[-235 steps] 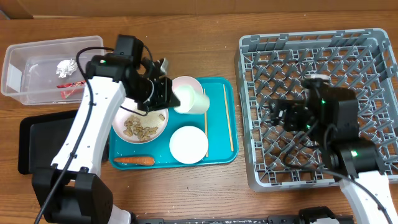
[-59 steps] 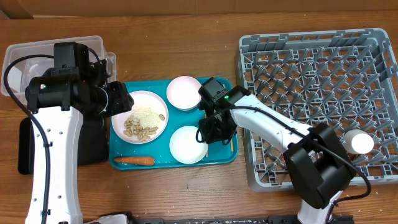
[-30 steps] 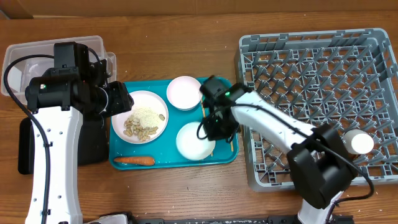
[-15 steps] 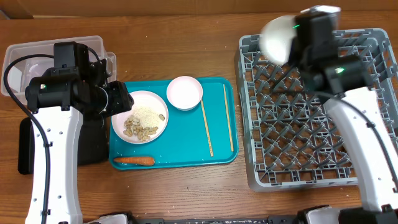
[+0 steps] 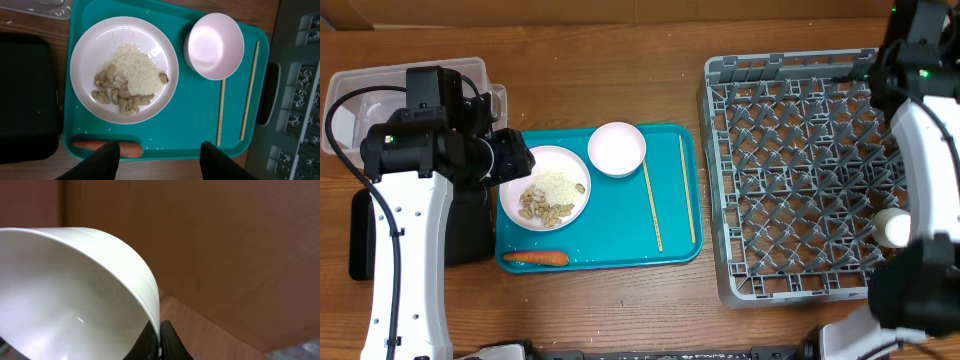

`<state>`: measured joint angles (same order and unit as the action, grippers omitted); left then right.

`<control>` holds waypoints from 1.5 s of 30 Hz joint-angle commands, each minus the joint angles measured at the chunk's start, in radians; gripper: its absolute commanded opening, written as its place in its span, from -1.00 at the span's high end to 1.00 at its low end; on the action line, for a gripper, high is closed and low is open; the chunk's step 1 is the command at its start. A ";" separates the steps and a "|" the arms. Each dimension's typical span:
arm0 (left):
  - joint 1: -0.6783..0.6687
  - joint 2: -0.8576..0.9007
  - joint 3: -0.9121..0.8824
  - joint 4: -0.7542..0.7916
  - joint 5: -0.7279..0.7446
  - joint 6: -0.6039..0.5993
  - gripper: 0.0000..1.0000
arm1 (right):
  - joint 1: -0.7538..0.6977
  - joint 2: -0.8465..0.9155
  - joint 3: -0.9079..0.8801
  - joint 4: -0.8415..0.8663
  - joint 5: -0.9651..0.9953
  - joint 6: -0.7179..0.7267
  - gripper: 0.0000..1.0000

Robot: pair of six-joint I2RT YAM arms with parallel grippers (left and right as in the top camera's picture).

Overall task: Sort waste into correct bins and load items into the dishwasher
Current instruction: 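Carry the white bowl into the rack and set it upper right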

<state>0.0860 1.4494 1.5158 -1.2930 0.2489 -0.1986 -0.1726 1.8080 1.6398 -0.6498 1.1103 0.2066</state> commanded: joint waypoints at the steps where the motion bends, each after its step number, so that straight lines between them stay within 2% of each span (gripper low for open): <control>1: 0.005 -0.004 0.018 0.001 -0.005 0.019 -0.08 | -0.051 0.090 0.003 0.033 0.119 -0.005 0.92; 9: 0.005 -0.004 0.018 0.007 -0.004 -0.008 -0.08 | -0.055 0.259 0.003 0.018 0.053 0.000 0.92; 15: 0.005 -0.004 0.018 0.008 -0.005 -0.008 -0.09 | 0.017 0.281 0.002 -0.063 -0.119 0.003 0.89; 17: 0.005 -0.004 0.018 0.010 -0.005 -0.008 -0.09 | 0.042 0.281 0.002 -0.094 -0.145 0.003 0.71; 19: 0.005 -0.004 0.018 0.011 -0.005 -0.008 -0.09 | 0.069 0.281 0.002 -0.145 -0.161 0.003 0.26; 20: 0.005 -0.004 0.018 0.011 -0.005 -0.007 -0.09 | 0.083 0.281 0.003 -0.168 -0.165 0.003 0.17; 22: 0.005 -0.004 0.018 0.011 -0.005 -0.007 -0.09 | 0.109 0.281 0.003 -0.214 -0.166 0.003 -0.20; 26: 0.005 -0.004 0.018 0.011 -0.005 -0.007 -0.10 | 0.154 0.257 0.004 -0.290 -0.174 0.042 -0.71; 29: 0.005 -0.004 0.018 0.011 -0.005 -0.006 -0.10 | 0.174 0.202 0.006 -0.304 -0.217 0.049 -0.85; 34: 0.005 -0.004 0.018 0.010 -0.005 -0.006 -0.15 | 0.214 0.054 0.037 -0.341 -0.374 0.028 -1.00; 38: 0.005 -0.004 0.018 0.011 -0.005 -0.006 -0.17 | 0.272 -0.066 0.064 -0.351 -0.715 -0.062 -1.00; 45: 0.005 -0.004 0.018 0.010 -0.005 -0.007 -0.19 | 0.393 -0.116 0.063 -0.354 -1.259 -0.055 -0.89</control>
<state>0.0860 1.4494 1.5158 -1.2865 0.2493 -0.2028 0.1757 1.6730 1.6985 -1.0035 0.1967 0.1608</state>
